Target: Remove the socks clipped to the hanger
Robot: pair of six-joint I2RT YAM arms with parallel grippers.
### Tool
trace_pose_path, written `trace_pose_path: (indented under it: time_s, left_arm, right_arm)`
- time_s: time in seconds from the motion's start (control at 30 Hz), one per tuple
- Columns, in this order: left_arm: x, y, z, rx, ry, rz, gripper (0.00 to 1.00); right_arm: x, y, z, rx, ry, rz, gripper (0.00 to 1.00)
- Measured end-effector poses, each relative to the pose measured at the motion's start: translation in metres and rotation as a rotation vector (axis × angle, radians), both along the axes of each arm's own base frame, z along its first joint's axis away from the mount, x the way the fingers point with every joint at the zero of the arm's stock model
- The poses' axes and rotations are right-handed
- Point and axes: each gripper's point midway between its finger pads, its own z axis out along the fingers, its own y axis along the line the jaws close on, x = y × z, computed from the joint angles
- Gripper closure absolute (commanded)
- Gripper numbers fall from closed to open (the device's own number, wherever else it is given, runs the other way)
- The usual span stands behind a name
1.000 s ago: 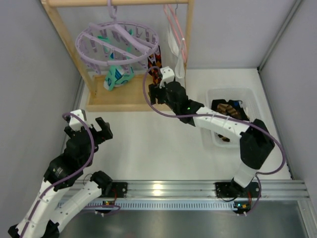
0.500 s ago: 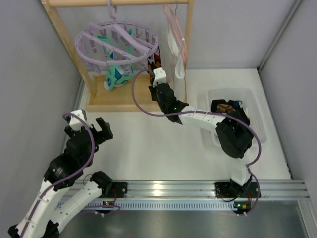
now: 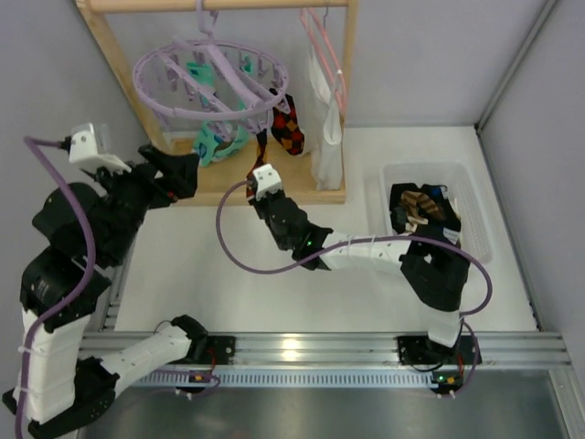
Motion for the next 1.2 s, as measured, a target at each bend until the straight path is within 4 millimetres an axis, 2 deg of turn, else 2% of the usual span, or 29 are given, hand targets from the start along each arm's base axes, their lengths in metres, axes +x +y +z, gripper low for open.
trace_pose_path:
  time_s: [0.1, 0.2, 0.3, 0.4, 0.73, 0.9, 0.97, 1.0, 1.2]
  left_arm:
    - [0.022, -0.021, 0.021, 0.024, 0.006, -0.03, 0.02]
    - [0.049, -0.04, 0.025, 0.075, 0.04, -0.04, 0.02]
    - [0.071, -0.053, 0.008, 0.149, 0.101, -0.039, 0.02]
    - [0.084, -0.052, -0.014, 0.239, 0.168, 0.0, 0.02]
    - [0.103, -0.038, -0.041, 0.355, 0.243, 0.117, 0.05]
    - [0.114, -0.049, -0.058, 0.384, 0.283, 0.095, 0.11]
    - [0.119, -0.056, -0.064, 0.39, 0.299, 0.075, 0.18]
    - [0.121, -0.059, -0.067, 0.393, 0.306, 0.07, 0.19]
    - [0.127, -0.062, -0.074, 0.396, 0.32, 0.074, 0.27]
  right_arm:
    - [-0.029, 0.015, 0.008, -0.034, -0.046, 0.011, 1.0]
    - [-0.048, 0.028, 0.017, -0.064, -0.078, 0.017, 1.0]
    - [-0.061, 0.043, 0.025, -0.082, -0.106, 0.031, 1.0]
    - [-0.07, 0.054, 0.028, -0.109, -0.126, 0.037, 1.0]
    - [-0.074, 0.069, 0.029, -0.126, -0.138, 0.048, 1.0]
    - [-0.077, 0.075, 0.028, -0.112, -0.134, 0.085, 1.0]
    - [-0.078, 0.077, 0.028, -0.106, -0.132, 0.095, 1.0]
    - [-0.078, 0.077, 0.028, -0.104, -0.131, 0.099, 1.0]
    - [-0.081, 0.076, 0.018, -0.109, -0.118, 0.118, 1.0]
